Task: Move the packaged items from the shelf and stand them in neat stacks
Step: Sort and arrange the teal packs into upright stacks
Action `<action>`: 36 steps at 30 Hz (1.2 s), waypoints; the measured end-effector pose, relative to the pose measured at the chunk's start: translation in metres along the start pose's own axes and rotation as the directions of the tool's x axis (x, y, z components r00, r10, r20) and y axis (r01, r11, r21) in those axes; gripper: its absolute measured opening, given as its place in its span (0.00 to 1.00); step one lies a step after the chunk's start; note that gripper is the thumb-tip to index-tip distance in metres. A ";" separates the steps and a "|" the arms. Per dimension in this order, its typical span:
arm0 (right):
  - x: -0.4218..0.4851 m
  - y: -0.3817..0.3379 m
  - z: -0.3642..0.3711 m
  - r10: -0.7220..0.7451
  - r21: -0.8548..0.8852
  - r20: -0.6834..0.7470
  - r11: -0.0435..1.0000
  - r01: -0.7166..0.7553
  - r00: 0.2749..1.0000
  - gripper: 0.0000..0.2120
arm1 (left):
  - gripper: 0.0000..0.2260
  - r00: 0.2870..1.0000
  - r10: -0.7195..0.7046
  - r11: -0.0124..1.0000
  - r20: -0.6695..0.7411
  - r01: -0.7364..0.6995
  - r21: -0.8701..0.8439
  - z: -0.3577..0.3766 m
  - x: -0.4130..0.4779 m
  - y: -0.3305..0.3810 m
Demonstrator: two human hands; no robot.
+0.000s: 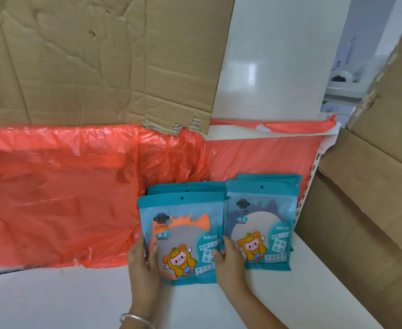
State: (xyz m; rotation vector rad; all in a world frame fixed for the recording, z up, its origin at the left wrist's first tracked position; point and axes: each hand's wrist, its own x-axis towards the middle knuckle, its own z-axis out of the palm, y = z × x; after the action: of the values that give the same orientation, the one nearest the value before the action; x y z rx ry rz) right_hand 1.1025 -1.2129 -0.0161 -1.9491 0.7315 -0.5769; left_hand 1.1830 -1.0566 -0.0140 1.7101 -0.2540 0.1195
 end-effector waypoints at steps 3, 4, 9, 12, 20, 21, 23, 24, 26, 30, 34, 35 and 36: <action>0.002 -0.006 0.000 -0.009 -0.002 -0.042 1.000 0.009 0.999 0.20 | 0.20 0.998 -0.003 0.996 0.066 0.009 -0.091 0.004 -0.010 0.006; 0.002 -0.008 0.000 -0.015 -0.010 -0.056 1.000 0.015 0.998 0.20 | 0.21 0.997 -0.013 0.992 0.080 0.023 -0.128 0.005 -0.011 0.007; 0.002 -0.012 0.004 -0.035 -0.044 -0.089 0.999 0.031 0.995 0.21 | 0.20 0.993 -0.045 0.985 0.110 0.063 -0.161 0.009 -0.003 0.003; 0.002 -0.012 0.003 -0.027 -0.022 -0.083 0.999 0.025 0.996 0.22 | 0.21 0.992 -0.041 0.985 0.122 0.061 -0.160 0.011 -0.003 0.010; 0.019 -0.041 0.000 0.105 0.161 -0.036 0.982 -0.098 0.994 0.29 | 0.27 0.998 -0.017 0.977 0.059 0.029 -0.212 0.011 0.012 0.022; 0.021 -0.044 0.000 0.117 0.181 -0.020 0.977 -0.112 0.993 0.27 | 0.26 0.998 -0.026 0.971 0.061 0.040 -0.237 0.011 0.014 0.026; 0.021 -0.047 -0.003 0.108 0.198 0.001 0.975 -0.106 0.994 0.25 | 0.22 0.997 -0.045 0.959 0.063 0.060 -0.277 0.012 0.015 0.033; 0.020 -0.048 -0.004 0.094 0.188 0.008 0.978 -0.093 0.996 0.24 | 0.19 0.997 -0.058 0.952 0.057 0.072 -0.297 0.012 0.015 0.035; 0.017 -0.049 -0.006 0.053 0.151 0.018 0.987 -0.055 0.998 0.25 | 0.19 0.997 -0.075 0.937 0.035 0.083 -0.339 0.012 0.016 0.034; 0.019 -0.054 -0.005 0.029 0.143 0.045 0.989 -0.035 0.999 0.32 | 0.27 0.996 -0.090 0.937 0.013 0.089 -0.339 0.012 0.022 0.029; 0.025 -0.057 -0.003 0.021 0.195 0.044 0.980 -0.029 0.999 0.41 | 0.18 0.991 -0.132 0.918 0.014 0.128 -0.375 0.013 0.029 0.032; 0.026 -0.058 -0.004 0.019 0.222 0.044 0.975 -0.028 0.999 0.41 | 0.15 0.991 -0.130 0.918 0.010 0.125 -0.377 0.013 0.029 0.033; 0.029 -0.060 -0.006 0.014 0.253 0.040 0.967 -0.024 0.999 0.41 | 0.14 0.992 -0.124 0.919 0.009 0.118 -0.377 0.014 0.030 0.033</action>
State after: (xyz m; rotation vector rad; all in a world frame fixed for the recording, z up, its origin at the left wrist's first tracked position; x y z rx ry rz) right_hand 1.1342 -1.2139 0.0423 -1.7100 0.6197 -0.5901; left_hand 1.2031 -1.0782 0.0223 1.3360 -0.1474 -0.0093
